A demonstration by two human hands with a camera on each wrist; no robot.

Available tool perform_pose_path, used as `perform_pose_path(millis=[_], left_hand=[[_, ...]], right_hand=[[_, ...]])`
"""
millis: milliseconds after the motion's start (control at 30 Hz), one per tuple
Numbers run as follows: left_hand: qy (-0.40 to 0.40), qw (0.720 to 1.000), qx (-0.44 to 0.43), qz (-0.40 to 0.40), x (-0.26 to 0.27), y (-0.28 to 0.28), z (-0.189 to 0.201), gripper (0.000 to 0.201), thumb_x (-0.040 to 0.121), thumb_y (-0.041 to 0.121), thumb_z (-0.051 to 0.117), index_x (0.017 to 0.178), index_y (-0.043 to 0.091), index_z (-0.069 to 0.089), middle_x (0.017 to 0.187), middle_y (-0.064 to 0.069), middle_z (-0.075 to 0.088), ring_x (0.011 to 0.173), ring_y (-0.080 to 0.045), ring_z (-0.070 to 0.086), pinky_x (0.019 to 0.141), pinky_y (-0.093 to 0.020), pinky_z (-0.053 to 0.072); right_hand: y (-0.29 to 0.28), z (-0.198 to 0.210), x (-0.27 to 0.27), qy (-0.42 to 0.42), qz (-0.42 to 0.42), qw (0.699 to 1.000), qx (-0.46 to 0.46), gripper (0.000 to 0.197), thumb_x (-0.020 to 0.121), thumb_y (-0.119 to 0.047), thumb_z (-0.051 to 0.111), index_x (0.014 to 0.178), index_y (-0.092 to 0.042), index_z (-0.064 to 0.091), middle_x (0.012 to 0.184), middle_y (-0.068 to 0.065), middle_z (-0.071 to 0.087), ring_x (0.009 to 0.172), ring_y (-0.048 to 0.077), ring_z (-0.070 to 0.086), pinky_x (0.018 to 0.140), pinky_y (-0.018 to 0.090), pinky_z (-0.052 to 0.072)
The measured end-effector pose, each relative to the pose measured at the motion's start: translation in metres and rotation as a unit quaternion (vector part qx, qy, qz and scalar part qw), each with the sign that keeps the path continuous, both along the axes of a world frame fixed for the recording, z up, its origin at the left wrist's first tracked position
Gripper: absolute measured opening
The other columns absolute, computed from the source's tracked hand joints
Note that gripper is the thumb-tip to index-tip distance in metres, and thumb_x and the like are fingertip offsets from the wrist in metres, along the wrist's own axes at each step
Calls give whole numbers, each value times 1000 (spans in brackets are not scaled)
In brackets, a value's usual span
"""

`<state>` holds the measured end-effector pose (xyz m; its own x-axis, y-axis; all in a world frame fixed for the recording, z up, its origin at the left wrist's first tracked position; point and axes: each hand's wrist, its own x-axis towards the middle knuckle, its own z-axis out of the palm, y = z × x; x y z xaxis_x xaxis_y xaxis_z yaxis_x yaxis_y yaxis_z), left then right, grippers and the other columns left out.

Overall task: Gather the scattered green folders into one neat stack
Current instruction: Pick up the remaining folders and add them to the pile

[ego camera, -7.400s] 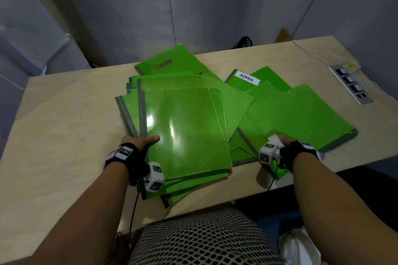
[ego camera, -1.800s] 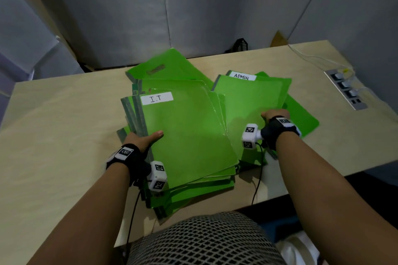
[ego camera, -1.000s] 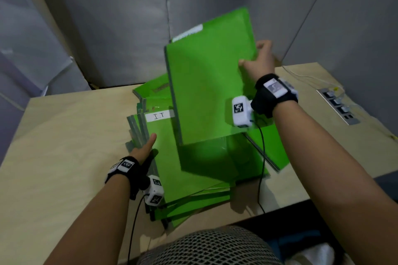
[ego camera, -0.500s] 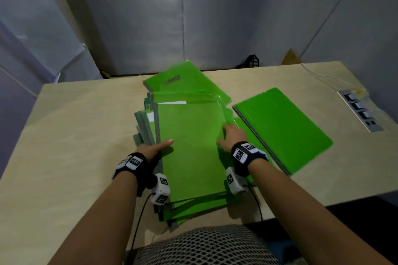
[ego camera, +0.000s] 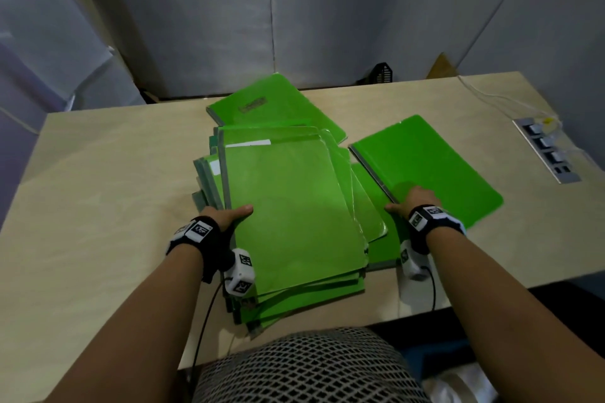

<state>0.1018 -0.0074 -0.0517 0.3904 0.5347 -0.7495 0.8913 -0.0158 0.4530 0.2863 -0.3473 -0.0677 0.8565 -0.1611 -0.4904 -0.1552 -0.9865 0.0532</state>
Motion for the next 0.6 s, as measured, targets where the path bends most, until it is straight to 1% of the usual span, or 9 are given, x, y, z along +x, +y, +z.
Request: perform_pose_path(millis=[67,167,200,267,333,400,467,533,600], left_hand=[[-4,1000,1,2,-1,0,0,104,64,59,79,138,-4,41,131,-25,53,103,-40,58,82,-44,50],[-25,999,-5,19,-4,-1,-3,99,66,55,79,134,-7,45,120,-25,59,94,-38,60,80,-43,51],[-40,999,-12,33,-5,-1,-4,97,66,52,81,134,-9,45,120,-26,59,98,-40,60,84,-45,52],[-67,995,-29,68,-9,-3,-4,106,62,49,84,138,-10,39,132,-30,54,116,-46,56,94,-53,49],[-95,991,-35,90,-12,-6,-2,122,53,51,87,144,-8,31,144,-30,41,129,-47,45,102,-58,43],[-141,982,-29,122,-14,-10,-2,121,58,42,88,148,-4,22,151,-27,34,134,-44,40,108,-56,38],[-184,970,-32,156,-15,-12,-5,109,64,30,88,147,-4,27,145,-24,43,129,-40,46,107,-51,38],[-215,959,-41,177,-20,-12,-4,91,65,24,87,139,-3,42,130,-21,57,116,-36,55,100,-44,43],[-236,951,-42,195,-26,-7,-4,79,68,21,86,133,-3,48,120,-19,61,105,-32,56,94,-39,43]], right_hand=[[0,-4,-1,7,23,1000,-3,95,77,-62,64,143,-2,31,137,25,47,122,39,52,98,47,49],[5,-2,-5,16,74,997,-12,76,89,-53,54,142,-3,31,134,26,50,121,38,52,97,46,49],[7,-2,-6,13,93,995,-15,64,94,-45,49,139,-2,34,131,26,52,119,38,53,95,46,49],[9,2,-10,5,120,993,-17,42,98,-24,39,132,0,39,123,25,57,113,37,57,89,43,49],[12,10,-11,-3,136,991,-20,34,99,-12,32,128,3,42,121,24,60,110,37,60,85,41,49],[18,23,-10,-32,148,988,-18,31,99,-10,33,123,3,46,119,23,62,108,36,61,82,39,49],[27,38,-6,-77,150,986,-10,28,98,-9,35,118,4,50,114,23,65,104,36,64,76,36,48],[40,52,0,-121,165,979,-5,28,96,-7,36,117,4,52,111,22,66,101,36,65,74,35,47],[58,67,5,-148,188,971,-3,28,96,-5,36,117,4,52,111,22,66,101,35,65,70,33,44]])
